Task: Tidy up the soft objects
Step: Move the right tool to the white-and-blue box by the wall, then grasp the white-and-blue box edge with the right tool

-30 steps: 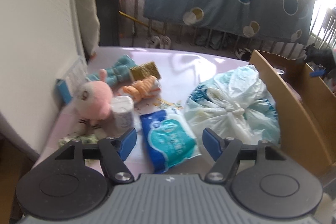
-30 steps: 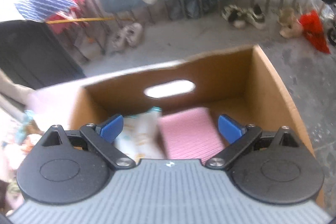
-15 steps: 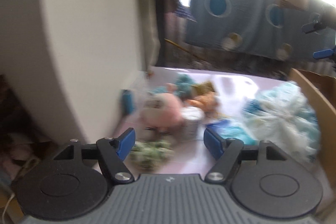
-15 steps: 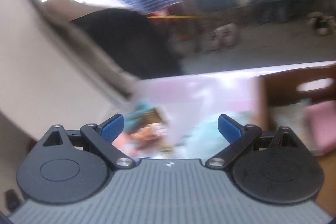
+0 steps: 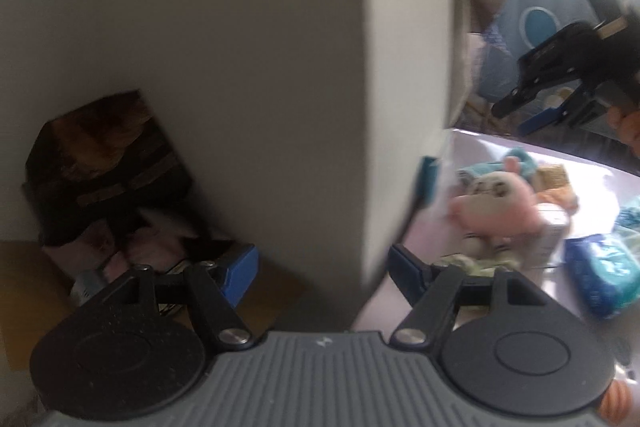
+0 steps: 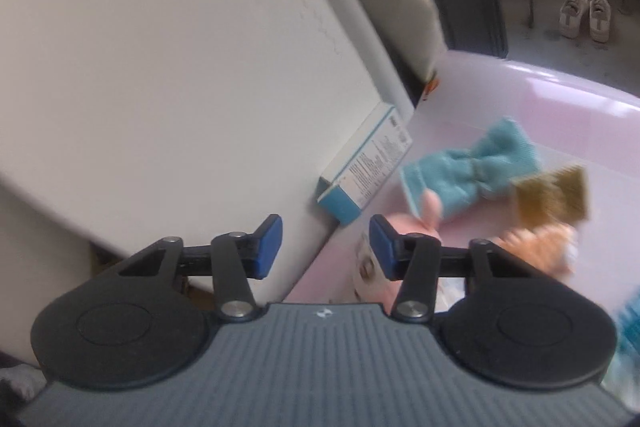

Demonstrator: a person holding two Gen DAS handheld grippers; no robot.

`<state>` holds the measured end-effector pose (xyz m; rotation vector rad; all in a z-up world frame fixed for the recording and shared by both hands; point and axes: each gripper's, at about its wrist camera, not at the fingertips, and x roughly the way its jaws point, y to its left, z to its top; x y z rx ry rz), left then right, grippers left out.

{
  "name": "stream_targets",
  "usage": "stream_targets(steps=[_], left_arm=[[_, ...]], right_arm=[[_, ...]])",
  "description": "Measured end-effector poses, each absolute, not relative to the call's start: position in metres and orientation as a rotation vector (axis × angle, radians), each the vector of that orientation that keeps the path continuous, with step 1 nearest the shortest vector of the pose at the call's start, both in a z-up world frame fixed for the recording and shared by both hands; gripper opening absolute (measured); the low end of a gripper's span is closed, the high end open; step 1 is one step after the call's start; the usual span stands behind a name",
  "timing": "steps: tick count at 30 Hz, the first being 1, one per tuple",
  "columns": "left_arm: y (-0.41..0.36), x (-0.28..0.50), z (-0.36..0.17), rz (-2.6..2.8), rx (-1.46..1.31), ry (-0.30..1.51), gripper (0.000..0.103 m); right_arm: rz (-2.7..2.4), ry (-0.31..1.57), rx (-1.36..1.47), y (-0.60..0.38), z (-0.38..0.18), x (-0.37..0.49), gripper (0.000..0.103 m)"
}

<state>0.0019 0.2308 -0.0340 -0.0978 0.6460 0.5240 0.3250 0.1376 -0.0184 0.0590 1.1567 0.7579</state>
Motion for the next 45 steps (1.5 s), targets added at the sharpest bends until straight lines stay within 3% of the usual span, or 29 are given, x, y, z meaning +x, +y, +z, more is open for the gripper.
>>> stream_targets(steps=[5,10,16,30,37,45], left_arm=[[0.259,-0.007,-0.046,0.565,-0.138,0.665,0.073],[0.279,-0.009,-0.055,0.572,-0.174,0.680,0.073],[0.285,-0.006,-0.060,0.566,-0.186,0.693,0.073],[0.291,-0.003,-0.067,0.549,-0.226,0.704,0.073],[0.290,-0.005,-0.066,0.542,-0.232,0.704,0.073],[0.291,-0.004,-0.066,0.545,-0.234,0.707,0.073]], right_arm=[[0.680,1.187,0.015,0.185,-0.056,0.351,0.044],[0.590,1.232,0.168,0.182,-0.086,0.386,0.044],[0.592,1.266,0.142,0.190,-0.112,0.392,0.039],[0.539,1.270,0.135,0.165,-0.112,0.396,0.041],[0.489,1.341,0.423,0.123,-0.124,0.410,0.042],[0.464,1.376,0.421,0.141,-0.144,0.412,0.043]])
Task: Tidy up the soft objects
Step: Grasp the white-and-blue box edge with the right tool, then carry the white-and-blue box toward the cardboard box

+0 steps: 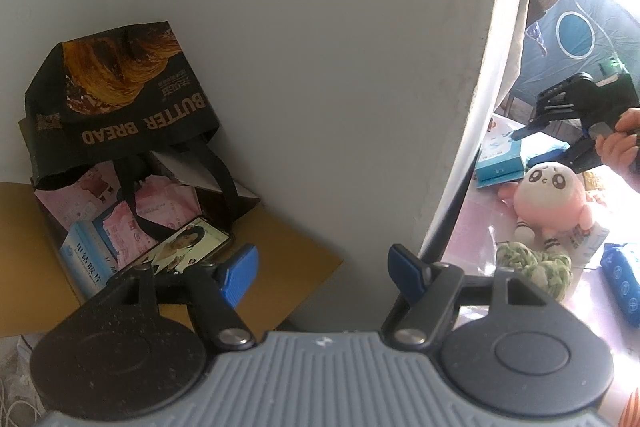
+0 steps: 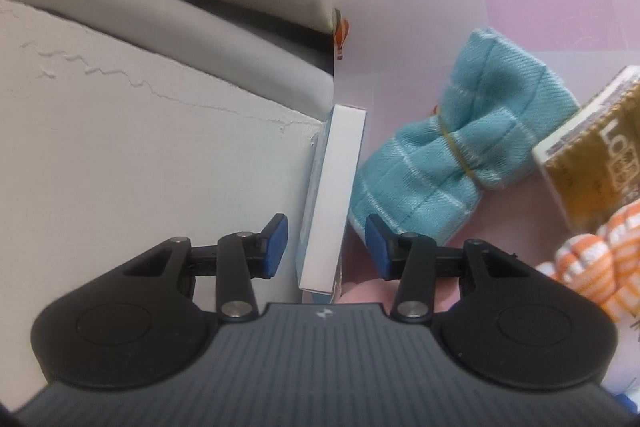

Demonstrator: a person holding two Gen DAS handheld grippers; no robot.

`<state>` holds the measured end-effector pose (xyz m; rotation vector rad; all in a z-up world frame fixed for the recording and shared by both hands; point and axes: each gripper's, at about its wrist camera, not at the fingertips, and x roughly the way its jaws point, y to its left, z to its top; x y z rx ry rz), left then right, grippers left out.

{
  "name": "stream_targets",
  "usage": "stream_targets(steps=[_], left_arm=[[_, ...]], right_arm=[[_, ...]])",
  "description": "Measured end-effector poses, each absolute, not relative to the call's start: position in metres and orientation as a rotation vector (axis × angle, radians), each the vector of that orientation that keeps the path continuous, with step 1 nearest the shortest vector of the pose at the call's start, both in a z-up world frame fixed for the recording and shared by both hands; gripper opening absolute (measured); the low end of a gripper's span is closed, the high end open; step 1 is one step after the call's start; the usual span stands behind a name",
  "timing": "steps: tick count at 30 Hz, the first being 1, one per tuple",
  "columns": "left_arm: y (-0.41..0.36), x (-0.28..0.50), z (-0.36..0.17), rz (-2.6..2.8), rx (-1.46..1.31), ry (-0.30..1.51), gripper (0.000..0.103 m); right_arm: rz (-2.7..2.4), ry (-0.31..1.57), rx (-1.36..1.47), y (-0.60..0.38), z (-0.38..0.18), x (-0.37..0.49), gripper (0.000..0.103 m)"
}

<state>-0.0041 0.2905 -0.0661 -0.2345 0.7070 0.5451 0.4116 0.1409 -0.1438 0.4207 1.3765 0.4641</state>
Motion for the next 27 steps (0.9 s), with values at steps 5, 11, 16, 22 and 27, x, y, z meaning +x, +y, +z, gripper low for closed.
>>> stream_targets(steps=[5,11,16,22,27], left_arm=[[0.288,-0.004,-0.063,0.543,-0.229,0.701,0.073],[0.278,-0.004,-0.051,0.503,-0.248,0.684,0.073],[0.265,-0.003,-0.031,0.414,-0.312,0.655,0.073],[0.249,0.009,-0.013,0.204,-0.479,0.641,0.074],[0.227,0.035,-0.005,-0.049,-0.642,0.686,0.074]], right_arm=[[0.444,1.363,0.395,0.149,-0.147,0.408,0.023],[0.479,1.293,0.492,0.125,-0.116,0.399,0.019],[0.559,1.237,0.541,0.087,-0.071,0.376,0.019],[0.650,1.201,0.568,0.019,-0.026,0.318,0.019],[0.708,1.191,0.621,-0.043,-0.004,0.256,0.019]])
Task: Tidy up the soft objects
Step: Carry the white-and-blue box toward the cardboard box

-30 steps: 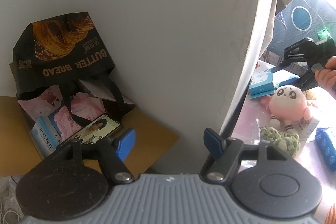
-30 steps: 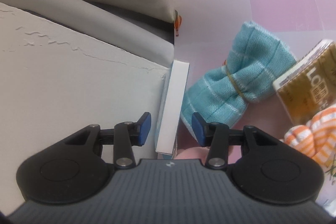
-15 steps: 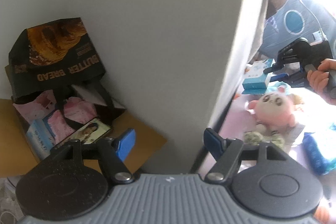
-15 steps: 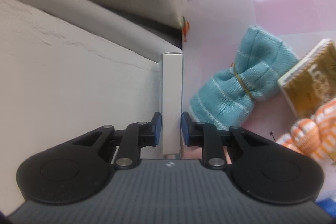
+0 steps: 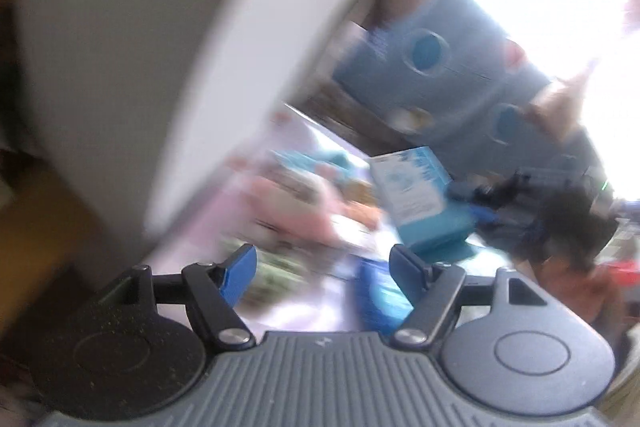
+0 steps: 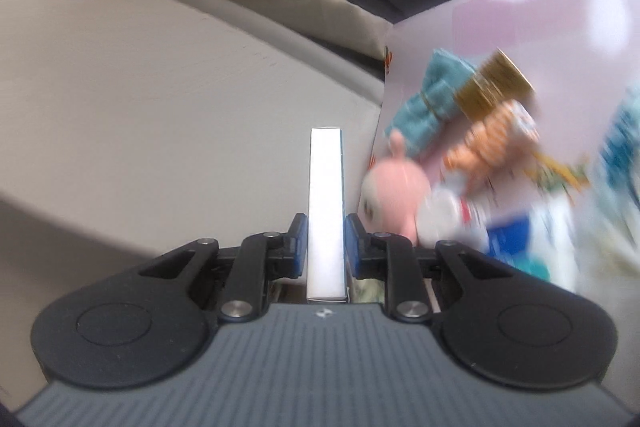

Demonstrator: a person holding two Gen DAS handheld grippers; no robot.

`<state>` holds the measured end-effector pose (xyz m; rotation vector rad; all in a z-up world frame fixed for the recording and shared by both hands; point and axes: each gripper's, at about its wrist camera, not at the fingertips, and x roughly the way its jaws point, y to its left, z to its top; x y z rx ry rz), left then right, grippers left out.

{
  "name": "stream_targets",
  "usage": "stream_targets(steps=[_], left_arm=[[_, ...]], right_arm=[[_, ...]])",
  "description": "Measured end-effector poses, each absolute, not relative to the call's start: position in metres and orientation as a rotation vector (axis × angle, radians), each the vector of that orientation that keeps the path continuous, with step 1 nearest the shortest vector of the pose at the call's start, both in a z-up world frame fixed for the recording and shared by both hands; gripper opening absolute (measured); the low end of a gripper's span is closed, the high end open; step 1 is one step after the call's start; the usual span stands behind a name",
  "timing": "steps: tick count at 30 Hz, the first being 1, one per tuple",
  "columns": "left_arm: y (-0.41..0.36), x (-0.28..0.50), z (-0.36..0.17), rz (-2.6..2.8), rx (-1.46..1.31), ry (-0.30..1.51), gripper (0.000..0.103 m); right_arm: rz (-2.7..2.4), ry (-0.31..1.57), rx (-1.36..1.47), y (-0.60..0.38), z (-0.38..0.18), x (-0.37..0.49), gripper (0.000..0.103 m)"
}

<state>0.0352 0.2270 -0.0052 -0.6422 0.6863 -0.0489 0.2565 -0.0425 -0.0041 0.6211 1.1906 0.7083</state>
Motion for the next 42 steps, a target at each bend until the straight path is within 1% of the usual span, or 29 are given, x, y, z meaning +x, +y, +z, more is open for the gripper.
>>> stream_targets(steps=[7,9,11,14,20,24,28,32,36,42], left_arm=[[0.158,0.063,0.004,-0.345,-0.708,0.783,0.073],[0.135,0.067,0.005,-0.409,-0.701,0.812,0.069],[0.111,0.070,0.007,-0.458,-0.681,0.836,0.060],[0.075,0.074,0.012,-0.521,-0.643,0.857,0.055],[0.001,0.088,0.025,-0.612,-0.539,0.877,0.055],[-0.032,0.093,0.027,-0.636,-0.502,0.872,0.059],[-0.047,0.098,0.022,-0.623,-0.485,0.897,0.060],[-0.045,0.103,0.014,-0.569,-0.476,0.914,0.060],[-0.034,0.110,0.006,-0.489,-0.474,0.931,0.060],[-0.019,0.116,0.003,-0.404,-0.465,0.943,0.061]], right_arm=[[0.714,1.207,0.771,-0.124,-0.007,0.170,0.019],[0.713,1.191,0.820,-0.147,-0.007,0.151,0.019],[0.700,1.161,0.857,-0.170,-0.006,0.133,0.019],[0.678,1.113,0.890,-0.201,-0.001,0.114,0.019],[0.577,1.004,0.909,-0.279,0.016,0.088,0.019],[0.469,0.908,0.915,-0.343,0.035,0.080,0.019],[0.321,0.821,0.851,-0.403,0.054,0.093,0.019],[0.176,0.787,0.756,-0.454,0.060,0.135,0.019],[0.114,0.798,0.693,-0.483,0.045,0.195,0.019],[-0.036,0.849,0.474,-0.496,0.016,0.277,0.022]])
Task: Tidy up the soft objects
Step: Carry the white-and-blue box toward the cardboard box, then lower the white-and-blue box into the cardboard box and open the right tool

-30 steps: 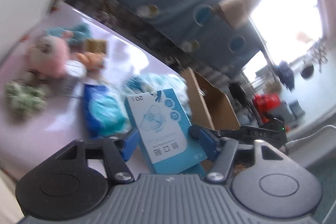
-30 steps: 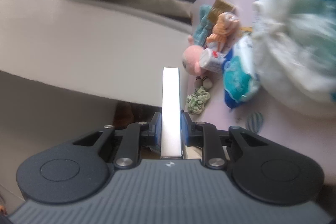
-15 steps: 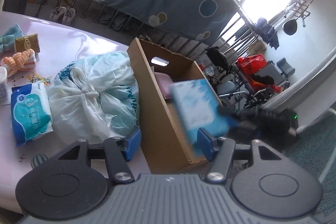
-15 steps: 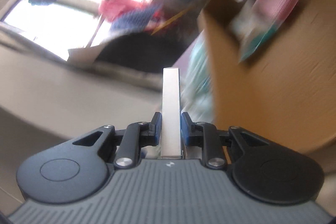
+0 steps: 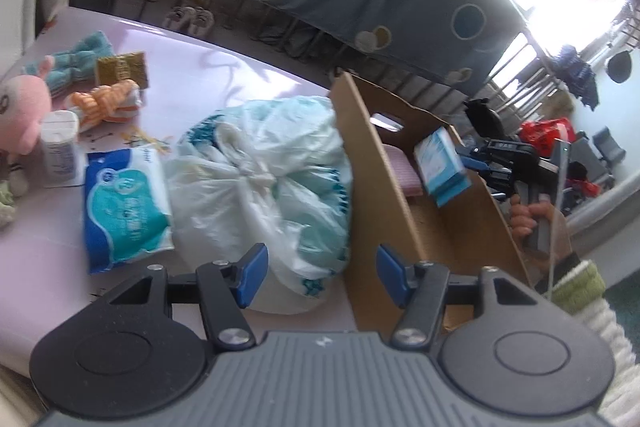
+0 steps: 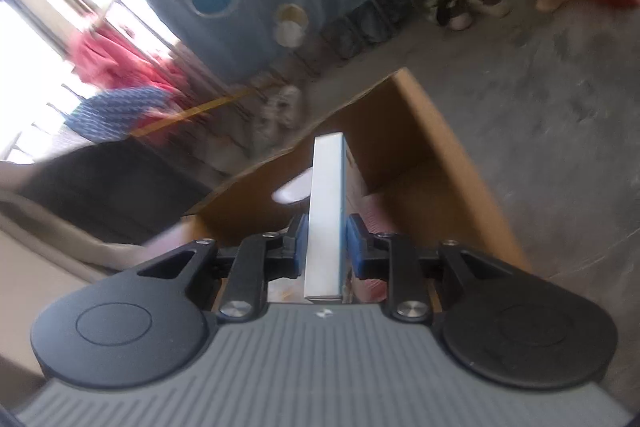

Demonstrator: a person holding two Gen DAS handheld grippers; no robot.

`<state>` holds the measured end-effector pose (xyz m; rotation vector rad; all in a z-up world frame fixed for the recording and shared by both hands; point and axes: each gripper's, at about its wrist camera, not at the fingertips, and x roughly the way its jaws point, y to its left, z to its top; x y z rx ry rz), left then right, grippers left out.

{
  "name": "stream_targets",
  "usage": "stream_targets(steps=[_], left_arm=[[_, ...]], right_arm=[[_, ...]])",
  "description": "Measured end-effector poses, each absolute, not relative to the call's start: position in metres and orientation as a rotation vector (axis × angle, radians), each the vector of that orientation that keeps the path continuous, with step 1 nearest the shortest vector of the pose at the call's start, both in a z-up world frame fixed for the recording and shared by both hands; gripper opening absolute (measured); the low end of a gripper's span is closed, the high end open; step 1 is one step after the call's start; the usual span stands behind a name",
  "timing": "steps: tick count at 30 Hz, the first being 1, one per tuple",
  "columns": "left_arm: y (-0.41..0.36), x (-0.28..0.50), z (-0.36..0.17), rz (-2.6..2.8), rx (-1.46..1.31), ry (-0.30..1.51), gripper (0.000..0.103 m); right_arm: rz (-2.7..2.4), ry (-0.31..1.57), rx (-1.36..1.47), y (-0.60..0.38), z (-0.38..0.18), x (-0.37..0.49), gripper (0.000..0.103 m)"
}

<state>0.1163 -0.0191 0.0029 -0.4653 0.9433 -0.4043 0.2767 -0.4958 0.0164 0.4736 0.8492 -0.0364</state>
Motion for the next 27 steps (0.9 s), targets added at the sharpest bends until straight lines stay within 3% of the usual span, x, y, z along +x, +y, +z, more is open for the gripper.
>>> stream_targets(steps=[17,27], left_arm=[[-0.002,0.106,-0.001,-0.356,-0.397,0.900,0.064],[0.025,0.081,0.002,-0.286,-0.362,0.858,0.066]], right_arm=[[-0.160,0.828,0.369,-0.490,0.023,0.230,0.023],[-0.114,0.918,0.264,-0.436,0.014,0.240,0.023]])
